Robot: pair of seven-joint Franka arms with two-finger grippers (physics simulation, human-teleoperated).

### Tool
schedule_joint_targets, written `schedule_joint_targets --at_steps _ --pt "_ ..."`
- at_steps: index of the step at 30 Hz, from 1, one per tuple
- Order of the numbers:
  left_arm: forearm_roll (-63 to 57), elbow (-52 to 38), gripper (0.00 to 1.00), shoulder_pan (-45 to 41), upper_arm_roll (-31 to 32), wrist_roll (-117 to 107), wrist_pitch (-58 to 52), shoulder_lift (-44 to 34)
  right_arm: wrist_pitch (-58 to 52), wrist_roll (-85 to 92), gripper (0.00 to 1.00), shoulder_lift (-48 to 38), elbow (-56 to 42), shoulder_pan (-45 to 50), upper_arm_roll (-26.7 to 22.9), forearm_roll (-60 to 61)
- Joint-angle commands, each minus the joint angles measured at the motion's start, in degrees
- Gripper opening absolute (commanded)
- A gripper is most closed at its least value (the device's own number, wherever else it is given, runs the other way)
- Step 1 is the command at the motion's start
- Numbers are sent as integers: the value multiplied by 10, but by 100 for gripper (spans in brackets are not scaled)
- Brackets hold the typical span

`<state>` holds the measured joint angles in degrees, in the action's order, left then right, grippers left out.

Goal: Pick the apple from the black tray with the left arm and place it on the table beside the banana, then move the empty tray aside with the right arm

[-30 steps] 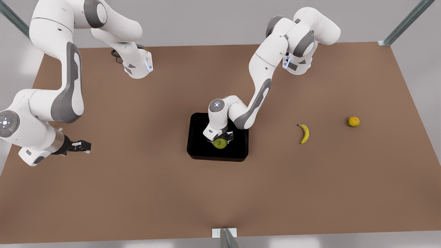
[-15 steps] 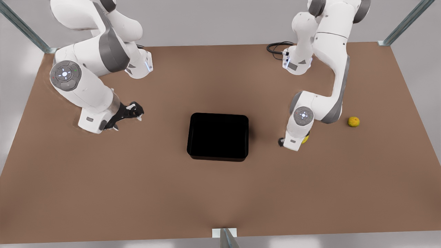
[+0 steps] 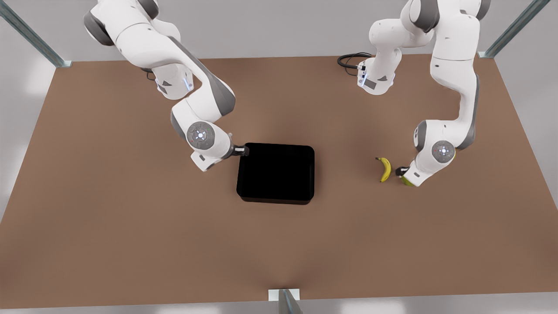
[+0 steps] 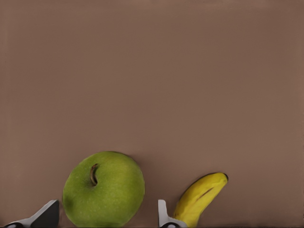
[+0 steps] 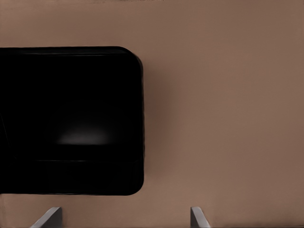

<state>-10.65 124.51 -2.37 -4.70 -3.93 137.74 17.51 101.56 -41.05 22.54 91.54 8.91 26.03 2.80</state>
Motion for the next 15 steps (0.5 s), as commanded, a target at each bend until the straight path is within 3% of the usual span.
schedule_joint_targets --at_steps 1,6,8,9,15 --pt "1 -12 100 0 -6 300 -47 -40 110 -369 100 10 6 -1 -1 10" --pt "174 -305 100 -8 0 23 -326 -40 159 -363 100 80 7 -2 0 -34" --pt "179 -357 100 -9 1 7 -355 -44 169 -338 100 95 7 -6 -7 -35" --pt "179 -421 100 -4 -1 21 -420 -39 179 -337 100 107 7 -6 -7 -50" --pt "127 -378 100 7 -1 17 -403 -44 179 -279 100 132 14 0 9 -89"
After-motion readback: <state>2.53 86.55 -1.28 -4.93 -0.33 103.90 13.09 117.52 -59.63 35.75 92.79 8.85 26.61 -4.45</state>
